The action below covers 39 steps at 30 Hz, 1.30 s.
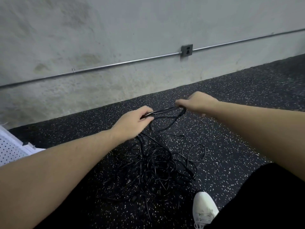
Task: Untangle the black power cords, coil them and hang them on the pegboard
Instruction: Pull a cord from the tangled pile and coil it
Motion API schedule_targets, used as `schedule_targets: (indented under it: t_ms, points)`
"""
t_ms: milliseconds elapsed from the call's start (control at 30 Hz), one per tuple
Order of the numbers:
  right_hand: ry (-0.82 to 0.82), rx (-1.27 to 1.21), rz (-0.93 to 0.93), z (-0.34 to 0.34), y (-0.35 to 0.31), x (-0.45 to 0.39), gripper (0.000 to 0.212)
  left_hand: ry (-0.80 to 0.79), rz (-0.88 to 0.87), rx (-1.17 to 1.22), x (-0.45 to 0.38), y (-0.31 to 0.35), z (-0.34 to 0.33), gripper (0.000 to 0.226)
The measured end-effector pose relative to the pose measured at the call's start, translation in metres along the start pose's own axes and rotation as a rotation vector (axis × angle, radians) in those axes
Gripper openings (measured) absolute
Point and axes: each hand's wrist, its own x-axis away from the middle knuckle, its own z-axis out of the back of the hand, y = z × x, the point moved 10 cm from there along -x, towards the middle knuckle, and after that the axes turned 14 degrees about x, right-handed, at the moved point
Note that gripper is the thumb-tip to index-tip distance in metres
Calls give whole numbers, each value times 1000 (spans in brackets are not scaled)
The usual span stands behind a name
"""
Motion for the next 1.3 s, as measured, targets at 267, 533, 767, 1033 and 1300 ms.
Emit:
schedule_targets:
  t_ms: [267, 533, 767, 1033, 1300]
  points:
    - [-84, -24, 516, -20, -84, 33, 50, -9, 34, 129, -14, 7, -19, 44]
    - [-107, -43, 613, -18, -82, 29, 32, -152, 90, 173, -25, 10, -49, 10]
    - [-83, -192, 513, -5, -45, 27, 47, -273, 193, 233, -22, -15, -63, 4]
    - [68, -245, 385, 16, -7, 16, 64, -155, 210, 295, -29, -10, -63, 33]
    - [-198, -444, 390, -3, -7, 19, 31, -136, 191, 110, -36, 11, -59, 25]
